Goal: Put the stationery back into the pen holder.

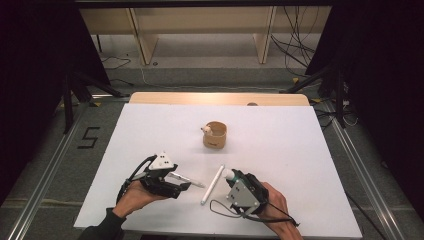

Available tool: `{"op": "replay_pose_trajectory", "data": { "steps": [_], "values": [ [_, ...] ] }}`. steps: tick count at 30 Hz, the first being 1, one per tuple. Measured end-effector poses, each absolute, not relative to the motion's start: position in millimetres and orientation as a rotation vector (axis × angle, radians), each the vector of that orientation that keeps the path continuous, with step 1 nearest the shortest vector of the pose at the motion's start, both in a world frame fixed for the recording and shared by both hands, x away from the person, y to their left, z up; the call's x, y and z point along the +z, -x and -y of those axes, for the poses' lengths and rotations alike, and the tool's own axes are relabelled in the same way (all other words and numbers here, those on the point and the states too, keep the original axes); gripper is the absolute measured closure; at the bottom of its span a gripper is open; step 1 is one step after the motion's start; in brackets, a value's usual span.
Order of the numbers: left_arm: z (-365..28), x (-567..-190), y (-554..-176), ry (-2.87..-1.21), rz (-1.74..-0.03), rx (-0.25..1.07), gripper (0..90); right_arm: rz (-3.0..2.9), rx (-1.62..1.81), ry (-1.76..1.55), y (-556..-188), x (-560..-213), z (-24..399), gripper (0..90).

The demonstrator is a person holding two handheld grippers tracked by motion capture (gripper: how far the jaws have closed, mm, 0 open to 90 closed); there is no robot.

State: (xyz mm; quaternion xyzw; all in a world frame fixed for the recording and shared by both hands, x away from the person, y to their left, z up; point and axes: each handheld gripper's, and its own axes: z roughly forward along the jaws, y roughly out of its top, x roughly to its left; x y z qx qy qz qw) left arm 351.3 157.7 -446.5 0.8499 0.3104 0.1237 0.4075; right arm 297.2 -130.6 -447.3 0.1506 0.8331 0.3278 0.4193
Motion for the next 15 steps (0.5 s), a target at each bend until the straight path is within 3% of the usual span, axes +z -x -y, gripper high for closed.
{"op": "replay_pose_trajectory", "data": {
  "steps": [15],
  "values": [
    [-179, -465, -342, -1.971, -0.861, 0.383, 19.4, -2.069, 1.337, -0.808, -359, -420, 143, 65.8]
  ]
}}
